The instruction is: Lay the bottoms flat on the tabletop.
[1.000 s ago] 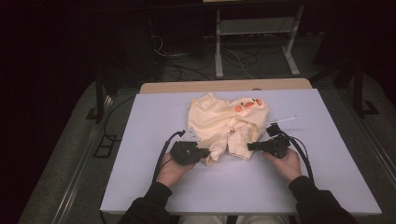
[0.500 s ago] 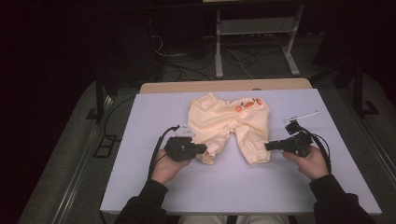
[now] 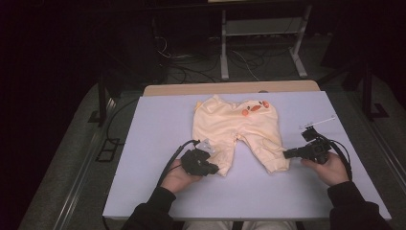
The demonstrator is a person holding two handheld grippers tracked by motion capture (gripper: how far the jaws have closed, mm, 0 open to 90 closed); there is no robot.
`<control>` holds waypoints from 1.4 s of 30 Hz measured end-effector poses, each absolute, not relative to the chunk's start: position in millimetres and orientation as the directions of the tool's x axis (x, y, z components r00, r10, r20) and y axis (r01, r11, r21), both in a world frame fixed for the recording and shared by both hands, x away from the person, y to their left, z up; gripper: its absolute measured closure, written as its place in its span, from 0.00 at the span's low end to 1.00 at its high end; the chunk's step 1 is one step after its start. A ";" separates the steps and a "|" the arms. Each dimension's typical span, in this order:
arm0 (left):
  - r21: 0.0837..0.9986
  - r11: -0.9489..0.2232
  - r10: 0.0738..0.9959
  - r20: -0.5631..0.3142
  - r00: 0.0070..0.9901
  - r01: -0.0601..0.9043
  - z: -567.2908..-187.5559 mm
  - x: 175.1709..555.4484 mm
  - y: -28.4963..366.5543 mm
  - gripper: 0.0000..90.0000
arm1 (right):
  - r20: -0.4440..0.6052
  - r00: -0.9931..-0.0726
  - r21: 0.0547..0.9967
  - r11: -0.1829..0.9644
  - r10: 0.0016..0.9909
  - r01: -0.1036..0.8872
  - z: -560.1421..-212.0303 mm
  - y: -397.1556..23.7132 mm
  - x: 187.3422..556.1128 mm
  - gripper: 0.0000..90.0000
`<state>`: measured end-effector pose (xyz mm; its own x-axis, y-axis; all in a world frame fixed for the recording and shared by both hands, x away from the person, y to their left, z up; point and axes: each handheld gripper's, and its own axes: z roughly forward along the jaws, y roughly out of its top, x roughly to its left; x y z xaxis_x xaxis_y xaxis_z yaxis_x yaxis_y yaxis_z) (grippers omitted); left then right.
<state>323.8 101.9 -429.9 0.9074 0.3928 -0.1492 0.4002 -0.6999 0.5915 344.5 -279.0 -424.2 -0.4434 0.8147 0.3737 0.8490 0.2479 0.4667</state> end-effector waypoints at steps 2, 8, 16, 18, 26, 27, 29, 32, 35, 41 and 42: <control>0.596 -0.700 0.396 -0.134 0.908 0.393 -428.1 322.8 101.5 0.91 | 0.372 -0.439 0.461 0.247 0.818 0.852 -424.7 -278.3 344.4 0.83; 0.663 -0.632 0.443 -0.116 0.889 0.401 -418.2 316.0 98.8 0.58 | 0.332 -0.466 0.561 0.226 0.820 0.797 -408.9 -276.6 335.4 0.58; 0.669 -0.615 0.496 -0.084 0.864 0.418 -424.1 311.8 68.0 0.46 | 0.356 -0.591 0.663 0.251 0.724 0.706 -399.6 -243.5 317.6 0.48; 0.657 -0.624 0.518 -0.059 0.853 0.424 -428.2 312.0 63.3 0.46 | 0.338 -0.613 0.650 0.294 0.714 0.701 -404.7 -229.8 317.3 0.48; 0.644 -0.608 0.562 -0.064 0.825 0.464 -438.3 315.6 64.1 0.48 | 0.258 -0.630 0.595 0.394 0.733 0.701 -425.5 -203.1 321.7 0.48; 0.642 -0.615 0.563 -0.048 0.825 0.458 -438.3 314.8 63.3 0.49 | 0.226 -0.631 0.584 0.415 0.743 0.698 -428.2 -201.3 322.0 0.48; 0.636 -0.630 0.564 -0.020 0.826 0.446 -438.7 314.0 62.3 0.51 | 0.116 -0.638 0.559 0.481 0.761 0.675 -434.5 -195.6 321.0 0.48; 0.630 -0.648 0.562 0.017 0.827 0.428 -439.0 313.3 62.1 0.57 | 0.017 -0.651 0.566 0.529 0.759 0.632 -437.0 -188.0 317.5 0.59; 0.626 -0.661 0.561 0.045 0.826 0.415 -439.2 313.4 61.3 0.65 | 0.014 -0.643 0.570 0.523 0.765 0.634 -435.5 -190.0 317.7 0.72; 0.625 -0.664 0.557 0.048 0.829 0.410 -438.4 315.4 62.3 0.72 | 0.108 -0.625 0.579 0.462 0.773 0.672 -434.4 -198.6 322.5 0.78; 0.626 -0.660 0.559 0.040 0.828 0.416 -438.3 315.9 62.7 0.72 | 0.107 -0.627 0.579 0.464 0.772 0.670 -434.3 -198.7 322.5 0.78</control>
<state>315.9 62.7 -438.3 0.8280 0.5594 0.0396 0.4158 -0.6598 0.6259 322.5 -198.7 -434.3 -0.6266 0.7719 0.1073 0.6703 0.4636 0.5794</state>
